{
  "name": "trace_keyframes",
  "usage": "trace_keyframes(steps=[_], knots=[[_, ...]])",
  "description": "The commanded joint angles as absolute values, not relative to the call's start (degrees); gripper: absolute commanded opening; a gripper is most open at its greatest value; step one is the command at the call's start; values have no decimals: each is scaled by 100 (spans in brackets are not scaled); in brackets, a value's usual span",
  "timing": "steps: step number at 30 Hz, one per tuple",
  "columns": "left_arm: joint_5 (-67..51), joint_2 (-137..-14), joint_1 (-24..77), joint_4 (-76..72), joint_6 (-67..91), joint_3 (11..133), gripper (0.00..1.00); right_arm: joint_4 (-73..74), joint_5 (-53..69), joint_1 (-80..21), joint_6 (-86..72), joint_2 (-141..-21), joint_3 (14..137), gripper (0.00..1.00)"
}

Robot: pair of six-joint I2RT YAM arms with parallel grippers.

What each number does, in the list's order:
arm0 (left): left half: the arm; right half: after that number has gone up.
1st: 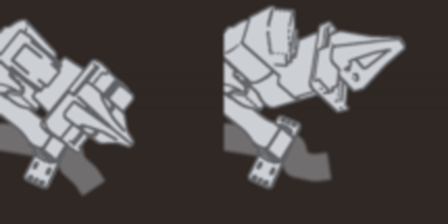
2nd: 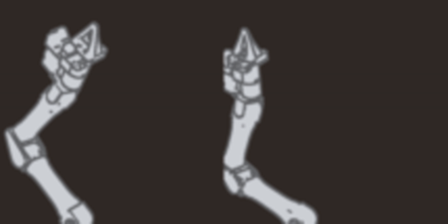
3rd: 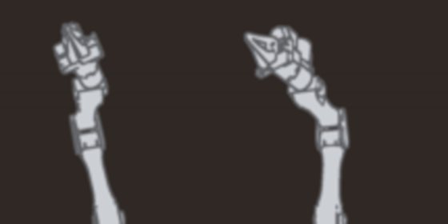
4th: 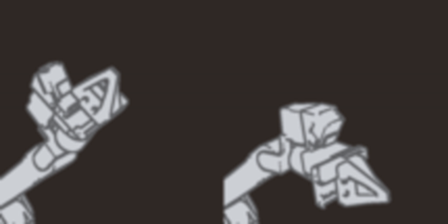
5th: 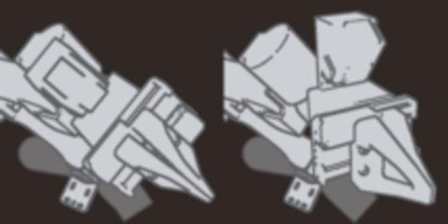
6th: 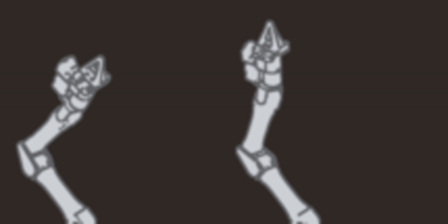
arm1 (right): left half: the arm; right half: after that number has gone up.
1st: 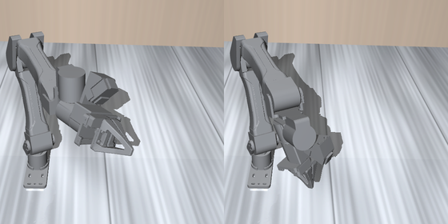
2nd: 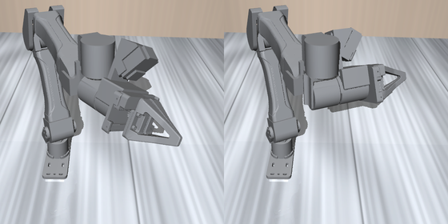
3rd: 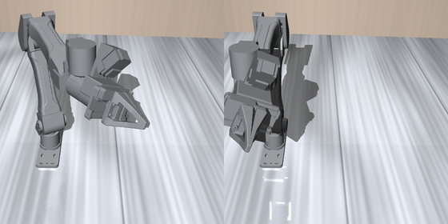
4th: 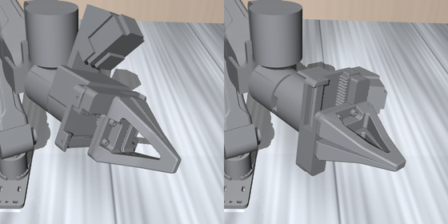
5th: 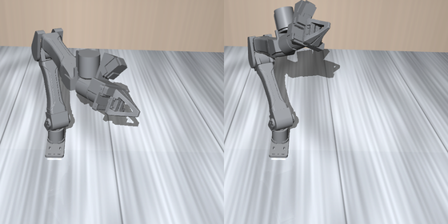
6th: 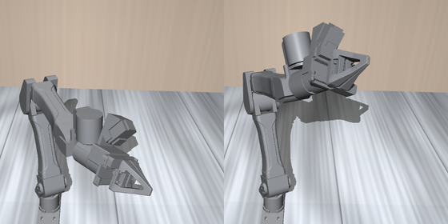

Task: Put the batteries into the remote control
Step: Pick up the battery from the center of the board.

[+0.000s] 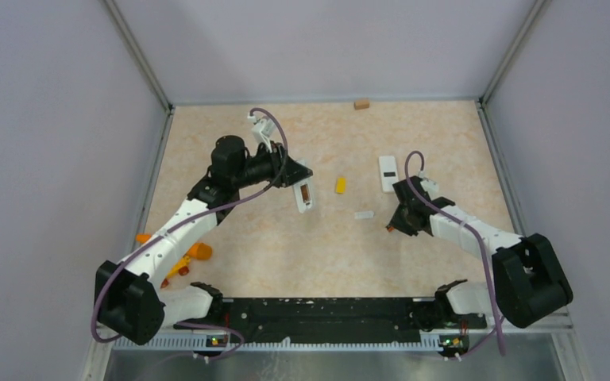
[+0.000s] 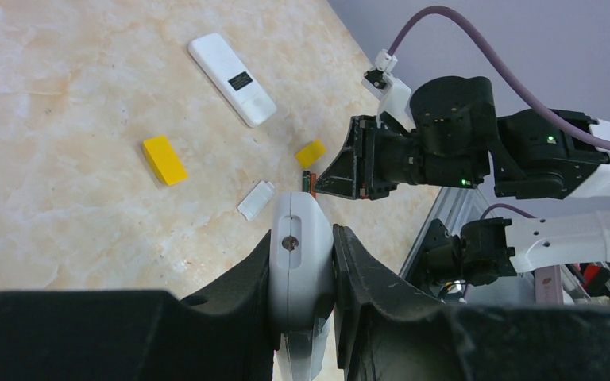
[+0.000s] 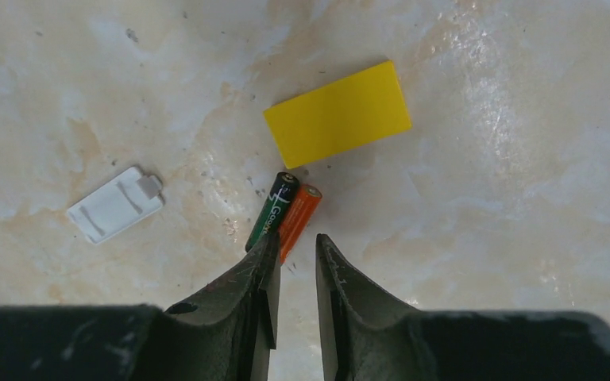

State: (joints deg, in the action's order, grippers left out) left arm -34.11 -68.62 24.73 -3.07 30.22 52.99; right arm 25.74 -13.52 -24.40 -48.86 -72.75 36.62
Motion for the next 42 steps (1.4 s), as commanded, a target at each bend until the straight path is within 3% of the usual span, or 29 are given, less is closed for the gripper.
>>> trace_keyframes(steps=[1, 7, 20, 25, 33, 42], knots=[[-3737, -6951, 2465, -693, 2997, 5258, 0, 2363, -1612, -2398, -5148, -7609, 3793, 23], [-3787, -7023, 2470, -725, 3002, 5255, 0, 2172, -1841, -2386, -5220, -7703, 3704, 19], [-3835, -7036, 2452, -759, 3040, 5256, 0, 2085, -2023, -2369, -5193, -8131, 3666, 24], [-3859, -7034, 2443, -789, 3065, 5261, 0, 2059, -2002, -2364, -5051, -8072, 3703, 11], [-3986, -7035, 2439, -1217, 3330, 5173, 0, 1686, -1917, -2910, -4138, -6383, 4181, 3], [-4089, -7352, 2417, -1627, 4538, 5305, 0, -764, -475, -3799, -3204, -4939, 4085, 2]])
